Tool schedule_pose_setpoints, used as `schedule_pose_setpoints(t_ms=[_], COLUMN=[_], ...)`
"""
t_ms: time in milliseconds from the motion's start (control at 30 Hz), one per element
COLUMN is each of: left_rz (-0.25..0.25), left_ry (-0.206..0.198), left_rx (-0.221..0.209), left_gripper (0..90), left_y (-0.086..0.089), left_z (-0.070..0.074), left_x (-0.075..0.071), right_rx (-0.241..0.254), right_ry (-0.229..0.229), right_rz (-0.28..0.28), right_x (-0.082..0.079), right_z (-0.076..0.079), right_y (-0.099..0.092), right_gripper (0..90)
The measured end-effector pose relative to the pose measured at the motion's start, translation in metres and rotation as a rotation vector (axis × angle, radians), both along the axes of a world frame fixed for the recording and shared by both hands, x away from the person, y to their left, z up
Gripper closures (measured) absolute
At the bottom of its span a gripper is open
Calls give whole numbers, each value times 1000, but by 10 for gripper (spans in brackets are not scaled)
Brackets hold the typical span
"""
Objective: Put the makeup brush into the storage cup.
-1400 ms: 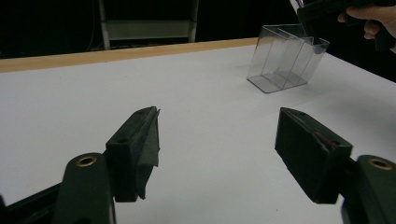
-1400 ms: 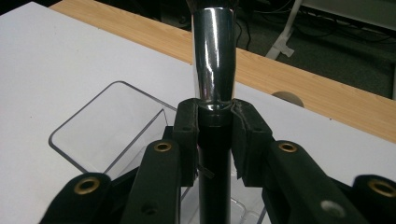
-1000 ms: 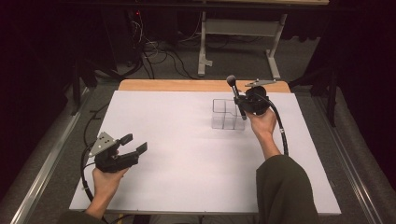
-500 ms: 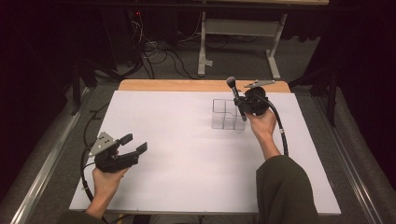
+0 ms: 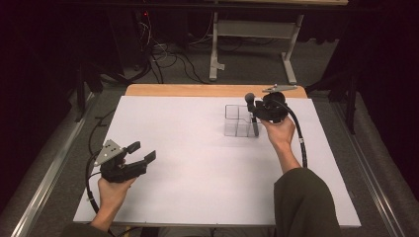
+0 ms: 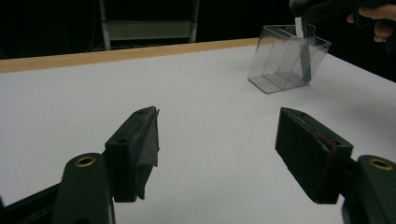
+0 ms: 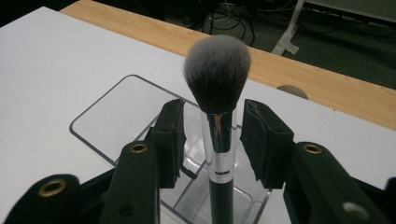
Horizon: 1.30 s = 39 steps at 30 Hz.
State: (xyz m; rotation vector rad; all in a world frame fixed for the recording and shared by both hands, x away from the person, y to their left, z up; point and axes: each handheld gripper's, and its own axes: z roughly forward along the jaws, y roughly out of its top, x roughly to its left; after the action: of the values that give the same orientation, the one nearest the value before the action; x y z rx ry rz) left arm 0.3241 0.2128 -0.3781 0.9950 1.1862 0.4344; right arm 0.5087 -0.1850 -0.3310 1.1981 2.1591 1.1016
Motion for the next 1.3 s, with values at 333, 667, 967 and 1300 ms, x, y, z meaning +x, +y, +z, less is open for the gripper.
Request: schedule_pose_setpoints(t_ms=[333,667,967,1300], left_rz=[1,1,1,0], left_ry=[0,1,1,1], left_rx=[1,0,0,0], left_gripper=[303,303,303,304], left_y=[0,0,0,-1], left_z=[0,0,0,0], left_x=[0,0,0,0], right_rx=[6,16,16,26], right_ry=[-18,-39,-54,-68], right_rz=[-12,2,-4,-10], right_x=[-8,-16,-23,-32], right_z=[4,8,15,19], right_y=[-7,-5,-12,-22], right_gripper=[555,491,485,484])
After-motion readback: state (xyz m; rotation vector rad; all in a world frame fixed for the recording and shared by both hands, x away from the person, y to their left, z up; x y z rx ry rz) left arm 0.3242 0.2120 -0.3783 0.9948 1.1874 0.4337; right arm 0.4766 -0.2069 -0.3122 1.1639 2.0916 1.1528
